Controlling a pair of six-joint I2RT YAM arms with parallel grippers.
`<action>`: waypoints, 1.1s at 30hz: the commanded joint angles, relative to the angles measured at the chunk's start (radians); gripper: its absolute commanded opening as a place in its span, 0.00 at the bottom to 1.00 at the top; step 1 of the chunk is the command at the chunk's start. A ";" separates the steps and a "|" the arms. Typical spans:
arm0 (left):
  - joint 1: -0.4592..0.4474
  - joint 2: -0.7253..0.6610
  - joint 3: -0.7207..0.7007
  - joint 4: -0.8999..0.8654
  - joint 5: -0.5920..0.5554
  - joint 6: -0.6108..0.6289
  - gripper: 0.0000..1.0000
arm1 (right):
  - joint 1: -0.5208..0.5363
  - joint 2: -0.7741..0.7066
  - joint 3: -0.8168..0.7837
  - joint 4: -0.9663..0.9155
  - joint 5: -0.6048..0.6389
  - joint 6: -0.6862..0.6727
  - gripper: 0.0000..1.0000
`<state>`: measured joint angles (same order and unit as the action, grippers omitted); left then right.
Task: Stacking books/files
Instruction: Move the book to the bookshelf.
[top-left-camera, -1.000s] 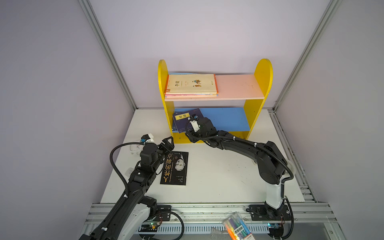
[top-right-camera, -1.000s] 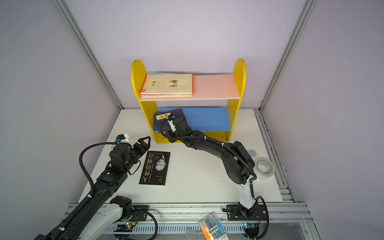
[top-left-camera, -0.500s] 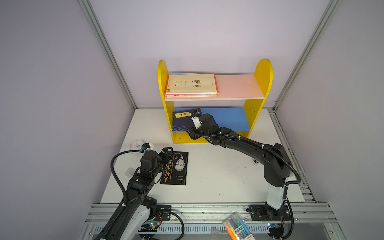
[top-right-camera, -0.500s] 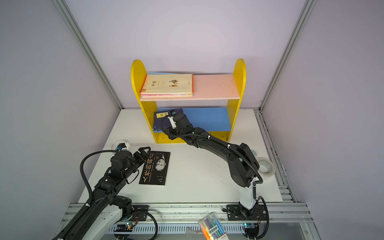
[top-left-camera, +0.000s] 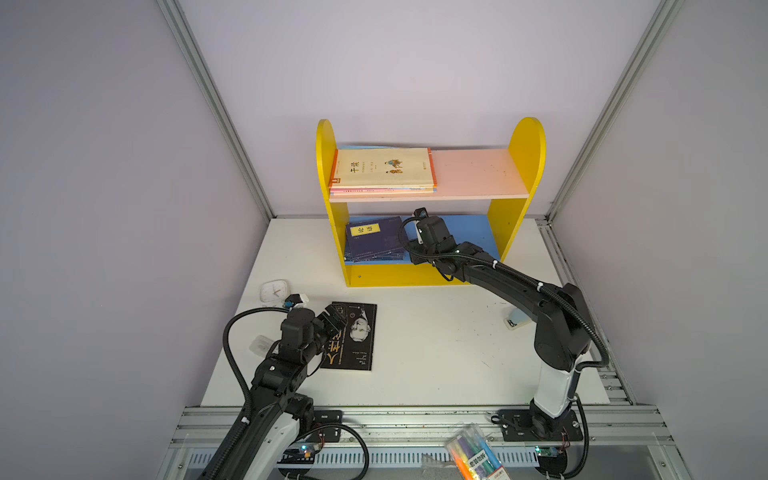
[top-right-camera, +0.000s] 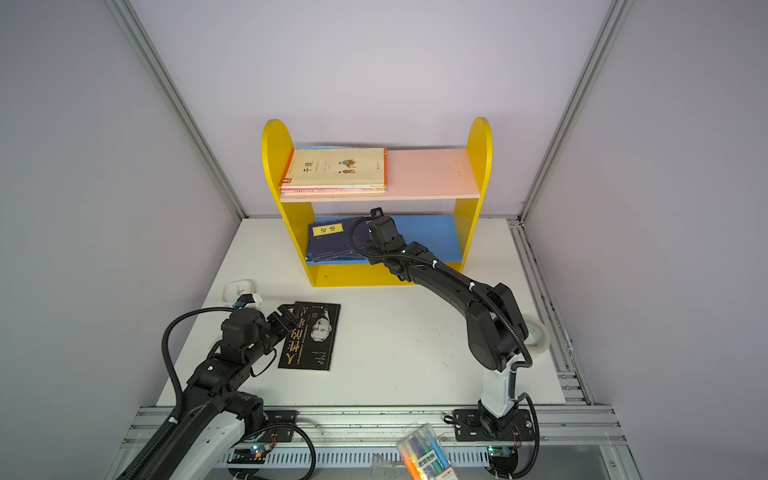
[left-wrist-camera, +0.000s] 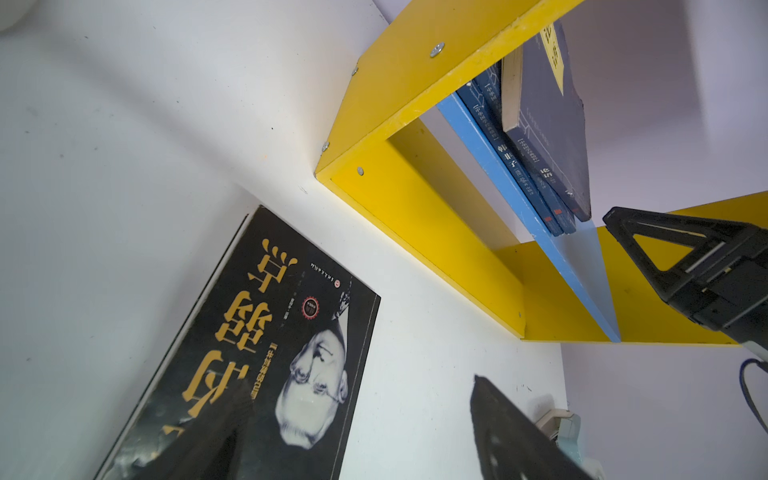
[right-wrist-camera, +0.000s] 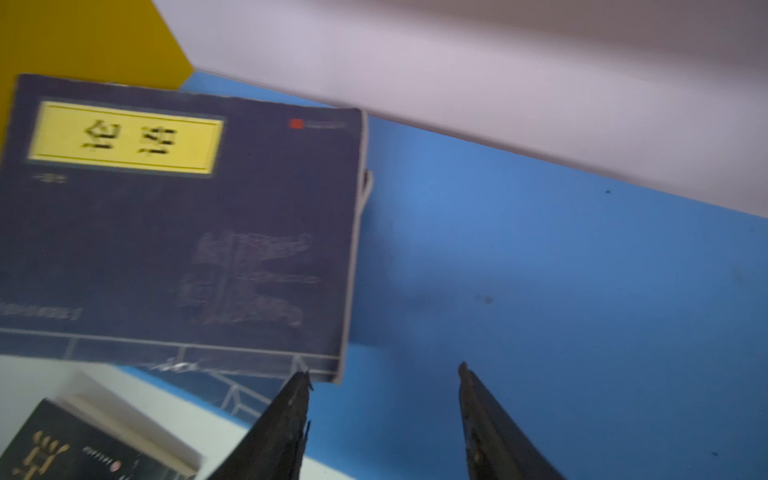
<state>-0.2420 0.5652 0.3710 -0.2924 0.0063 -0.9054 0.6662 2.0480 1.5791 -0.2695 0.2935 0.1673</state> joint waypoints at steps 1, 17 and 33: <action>0.002 -0.002 0.005 -0.023 0.008 0.021 0.85 | -0.025 0.021 0.020 0.001 0.040 -0.002 0.59; 0.002 -0.002 -0.033 0.004 0.021 -0.018 0.85 | -0.058 0.082 0.057 0.062 -0.102 -0.066 0.60; 0.003 -0.001 -0.049 0.015 0.021 -0.022 0.85 | -0.035 0.014 -0.064 0.162 -0.172 -0.099 0.59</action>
<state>-0.2405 0.5652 0.3222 -0.3031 0.0277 -0.9287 0.6228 2.0743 1.5192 -0.1661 0.1413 0.0887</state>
